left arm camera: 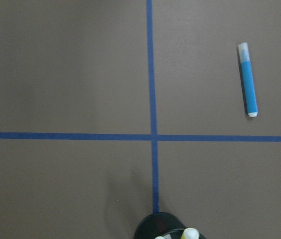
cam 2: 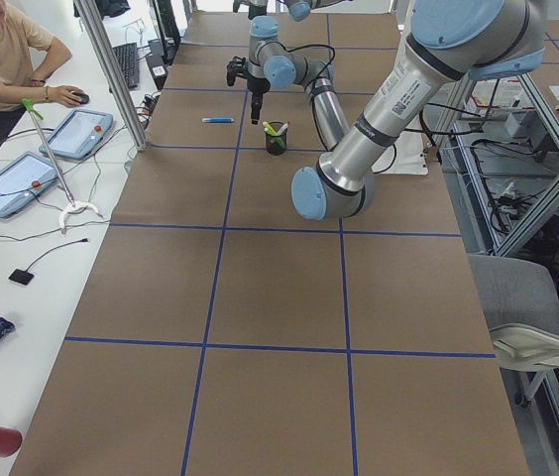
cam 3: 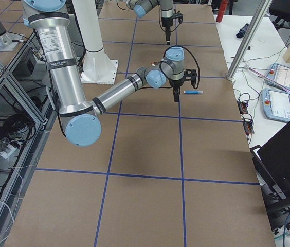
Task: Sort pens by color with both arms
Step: 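Withdraw the left gripper while the right gripper moves over the pen cup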
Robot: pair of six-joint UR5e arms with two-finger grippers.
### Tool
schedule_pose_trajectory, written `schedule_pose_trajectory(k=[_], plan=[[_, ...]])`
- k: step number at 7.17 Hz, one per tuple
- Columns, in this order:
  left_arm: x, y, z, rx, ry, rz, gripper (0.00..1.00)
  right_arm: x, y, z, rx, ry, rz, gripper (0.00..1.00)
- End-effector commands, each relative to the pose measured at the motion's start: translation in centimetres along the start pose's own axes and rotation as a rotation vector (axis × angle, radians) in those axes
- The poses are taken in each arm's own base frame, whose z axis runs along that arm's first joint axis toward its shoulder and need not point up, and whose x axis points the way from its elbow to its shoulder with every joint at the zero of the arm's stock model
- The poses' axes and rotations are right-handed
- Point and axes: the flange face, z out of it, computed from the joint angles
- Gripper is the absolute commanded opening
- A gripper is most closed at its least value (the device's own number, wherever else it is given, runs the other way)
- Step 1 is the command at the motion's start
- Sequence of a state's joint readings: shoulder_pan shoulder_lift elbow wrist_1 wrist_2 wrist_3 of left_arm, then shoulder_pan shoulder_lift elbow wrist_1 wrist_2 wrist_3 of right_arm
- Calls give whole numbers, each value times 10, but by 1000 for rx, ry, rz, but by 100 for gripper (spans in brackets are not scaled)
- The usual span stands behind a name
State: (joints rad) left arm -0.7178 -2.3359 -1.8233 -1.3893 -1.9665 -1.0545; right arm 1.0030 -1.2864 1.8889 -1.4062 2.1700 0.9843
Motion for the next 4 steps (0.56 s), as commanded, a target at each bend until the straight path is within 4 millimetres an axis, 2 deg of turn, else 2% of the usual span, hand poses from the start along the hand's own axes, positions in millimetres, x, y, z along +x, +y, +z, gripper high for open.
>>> schedule_pose_trajectory(k=[1,2,3,4], plan=[[-68,-3,-2,-7,-62,121,99,-86,29,-1,-36,-18,80,100],[-92,-4,4,-18,-86,173,99,-141,58,-6,-27,46,73,100],[-121,-8,5,-20,-105,227,99,-185,90,-3,-14,90,88,100],[-148,-11,6,-25,-115,266,99,-217,114,2,-9,79,130,100]])
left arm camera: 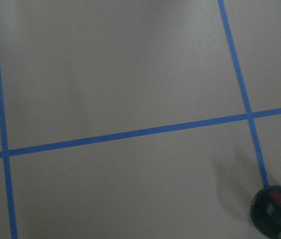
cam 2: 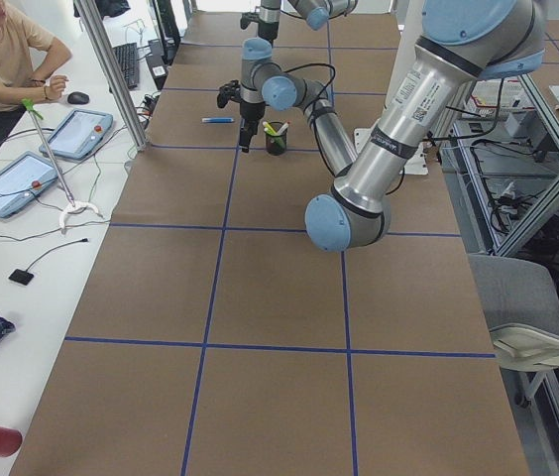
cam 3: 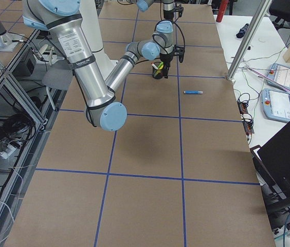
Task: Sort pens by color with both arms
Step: 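Withdraw the left gripper while the right gripper moves over the pen cup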
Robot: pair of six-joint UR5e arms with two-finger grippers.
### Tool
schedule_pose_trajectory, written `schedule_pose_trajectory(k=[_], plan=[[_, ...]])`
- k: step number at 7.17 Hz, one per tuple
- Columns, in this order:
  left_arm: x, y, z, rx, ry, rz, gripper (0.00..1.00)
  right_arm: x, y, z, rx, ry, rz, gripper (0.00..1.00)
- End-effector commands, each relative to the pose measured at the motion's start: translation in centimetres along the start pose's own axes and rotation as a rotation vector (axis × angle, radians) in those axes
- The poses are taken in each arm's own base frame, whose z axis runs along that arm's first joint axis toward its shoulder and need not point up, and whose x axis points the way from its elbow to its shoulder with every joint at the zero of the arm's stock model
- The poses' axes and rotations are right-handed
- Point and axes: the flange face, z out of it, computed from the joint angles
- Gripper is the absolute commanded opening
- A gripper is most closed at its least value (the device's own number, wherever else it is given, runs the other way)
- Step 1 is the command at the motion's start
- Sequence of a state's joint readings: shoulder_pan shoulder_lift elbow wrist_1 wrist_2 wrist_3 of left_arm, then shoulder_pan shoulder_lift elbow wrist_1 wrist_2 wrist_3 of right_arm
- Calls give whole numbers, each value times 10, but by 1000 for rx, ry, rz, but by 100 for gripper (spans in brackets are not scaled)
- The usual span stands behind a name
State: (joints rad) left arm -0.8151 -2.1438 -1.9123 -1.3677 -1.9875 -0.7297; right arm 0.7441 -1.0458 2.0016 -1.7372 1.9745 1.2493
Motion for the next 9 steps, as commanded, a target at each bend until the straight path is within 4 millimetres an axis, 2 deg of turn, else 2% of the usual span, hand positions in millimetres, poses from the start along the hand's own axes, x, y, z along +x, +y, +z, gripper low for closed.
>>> schedule_pose_trajectory(k=[1,2,4,5,6,7,8,9], plan=[[-51,9,11,-15,-5,89,99,-64,63,8,5,18,44,99],[-58,14,17,0,13,91,99,-90,72,11,-21,71,44,99],[-63,16,20,4,14,92,99,-140,71,29,-103,104,-1,99],[-62,16,19,7,17,92,99,-156,70,35,-157,103,-57,98],[-62,16,19,8,18,93,99,-158,66,45,-173,116,-111,95],[-62,16,19,8,18,91,99,-168,59,54,-194,130,-140,88],[-61,17,18,9,20,69,99,-183,54,59,-204,139,-166,72],[-60,16,17,17,26,68,99,-187,52,65,-220,145,-190,57]])
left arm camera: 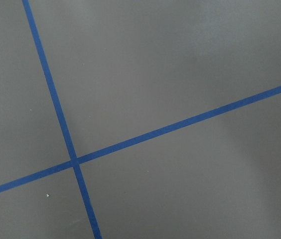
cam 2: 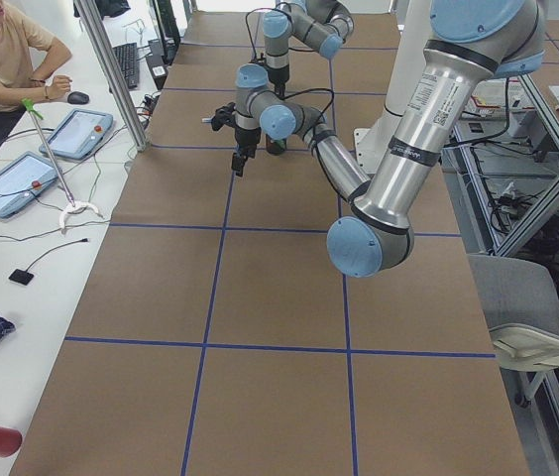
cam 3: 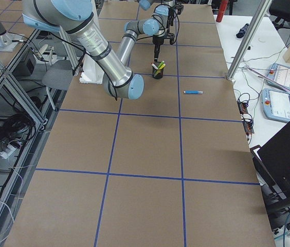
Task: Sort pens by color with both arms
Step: 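Withdraw the left gripper while the right gripper moves over the pen cup, then lower the right gripper onto the red-capped white marker and grasp it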
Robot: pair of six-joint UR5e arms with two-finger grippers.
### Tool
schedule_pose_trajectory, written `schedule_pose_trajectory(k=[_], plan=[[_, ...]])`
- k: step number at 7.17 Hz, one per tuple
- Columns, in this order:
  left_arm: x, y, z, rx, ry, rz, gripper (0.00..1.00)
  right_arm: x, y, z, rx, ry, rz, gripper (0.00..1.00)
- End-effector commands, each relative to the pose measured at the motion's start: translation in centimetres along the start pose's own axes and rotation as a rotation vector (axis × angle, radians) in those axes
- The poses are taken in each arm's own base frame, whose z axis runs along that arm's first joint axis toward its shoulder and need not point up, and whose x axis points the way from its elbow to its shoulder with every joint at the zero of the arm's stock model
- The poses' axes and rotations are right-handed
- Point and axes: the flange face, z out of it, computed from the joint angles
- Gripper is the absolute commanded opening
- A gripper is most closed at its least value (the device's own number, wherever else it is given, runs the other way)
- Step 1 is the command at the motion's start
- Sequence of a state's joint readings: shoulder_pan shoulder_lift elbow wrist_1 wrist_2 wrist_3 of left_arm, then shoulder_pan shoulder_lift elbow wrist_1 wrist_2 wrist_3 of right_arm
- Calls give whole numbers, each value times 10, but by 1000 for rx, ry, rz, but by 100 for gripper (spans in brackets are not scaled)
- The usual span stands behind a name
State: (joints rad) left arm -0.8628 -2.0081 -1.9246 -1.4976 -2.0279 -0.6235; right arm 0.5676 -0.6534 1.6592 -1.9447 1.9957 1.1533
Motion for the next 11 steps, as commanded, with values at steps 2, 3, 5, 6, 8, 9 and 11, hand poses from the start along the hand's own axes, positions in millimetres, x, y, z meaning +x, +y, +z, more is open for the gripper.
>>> schedule_pose_trajectory(k=[2,3,5,6,8,9,11], plan=[[2,0,-1,9,9,-11,99,-7,-10,19,-52,26,-87,55],[2,0,0,8,9,-10,99,-6,-13,27,-66,35,-102,55],[3,0,-1,9,10,-12,99,-5,-14,34,-73,39,-115,55],[2,0,0,8,9,-13,99,-6,-10,38,-78,42,-126,55],[3,0,1,5,9,-13,99,-9,-4,44,-86,45,-136,55],[2,0,2,4,8,-13,99,-8,-3,46,-88,46,-152,55],[3,0,3,2,8,-13,99,-6,-7,60,-81,29,-165,55]])
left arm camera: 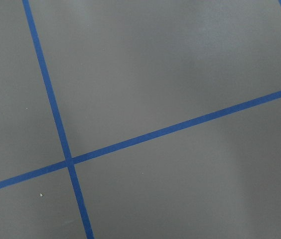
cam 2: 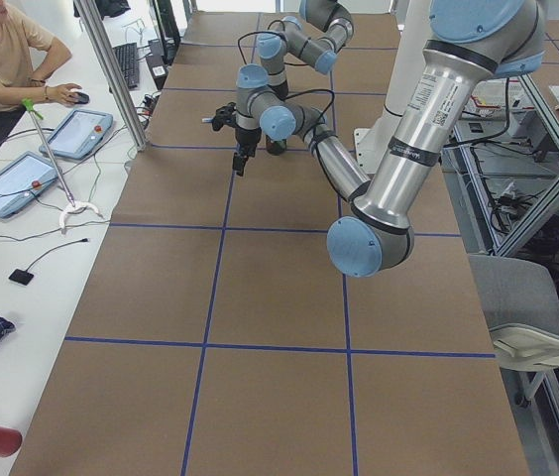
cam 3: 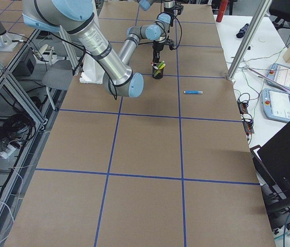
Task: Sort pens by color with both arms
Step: 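Lower the right gripper onto the red-capped white marker and grasp it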
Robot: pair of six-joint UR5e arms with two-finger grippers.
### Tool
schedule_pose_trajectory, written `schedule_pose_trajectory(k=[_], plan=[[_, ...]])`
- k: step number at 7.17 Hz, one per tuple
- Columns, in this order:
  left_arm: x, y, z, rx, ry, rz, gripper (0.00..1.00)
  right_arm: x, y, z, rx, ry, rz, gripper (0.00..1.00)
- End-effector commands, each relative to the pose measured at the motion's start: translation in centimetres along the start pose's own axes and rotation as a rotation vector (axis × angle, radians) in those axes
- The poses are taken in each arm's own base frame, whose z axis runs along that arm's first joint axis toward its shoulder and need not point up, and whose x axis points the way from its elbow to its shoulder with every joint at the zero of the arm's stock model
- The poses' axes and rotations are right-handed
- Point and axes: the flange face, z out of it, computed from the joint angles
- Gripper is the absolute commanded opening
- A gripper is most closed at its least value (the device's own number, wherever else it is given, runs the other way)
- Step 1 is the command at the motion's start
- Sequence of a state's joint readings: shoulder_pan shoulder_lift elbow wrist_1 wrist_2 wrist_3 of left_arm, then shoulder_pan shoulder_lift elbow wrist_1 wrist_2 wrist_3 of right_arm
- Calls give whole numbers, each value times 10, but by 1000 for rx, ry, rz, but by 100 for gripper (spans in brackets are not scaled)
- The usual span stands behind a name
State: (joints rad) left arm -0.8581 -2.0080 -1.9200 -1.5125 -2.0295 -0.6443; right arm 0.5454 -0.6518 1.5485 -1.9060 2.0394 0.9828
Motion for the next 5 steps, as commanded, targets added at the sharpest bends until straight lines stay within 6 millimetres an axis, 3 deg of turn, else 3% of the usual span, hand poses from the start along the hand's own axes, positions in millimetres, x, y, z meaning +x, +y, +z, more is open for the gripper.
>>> schedule_pose_trajectory(k=[1,3,5], plan=[[0,0,1,0,-2,0,99,1,-4,14,1,-7,-10,54],[0,0,2,-3,-1,0,99,-3,1,16,-5,-9,-17,42],[2,0,2,-2,-1,0,99,-5,4,16,-17,-17,-19,39]])
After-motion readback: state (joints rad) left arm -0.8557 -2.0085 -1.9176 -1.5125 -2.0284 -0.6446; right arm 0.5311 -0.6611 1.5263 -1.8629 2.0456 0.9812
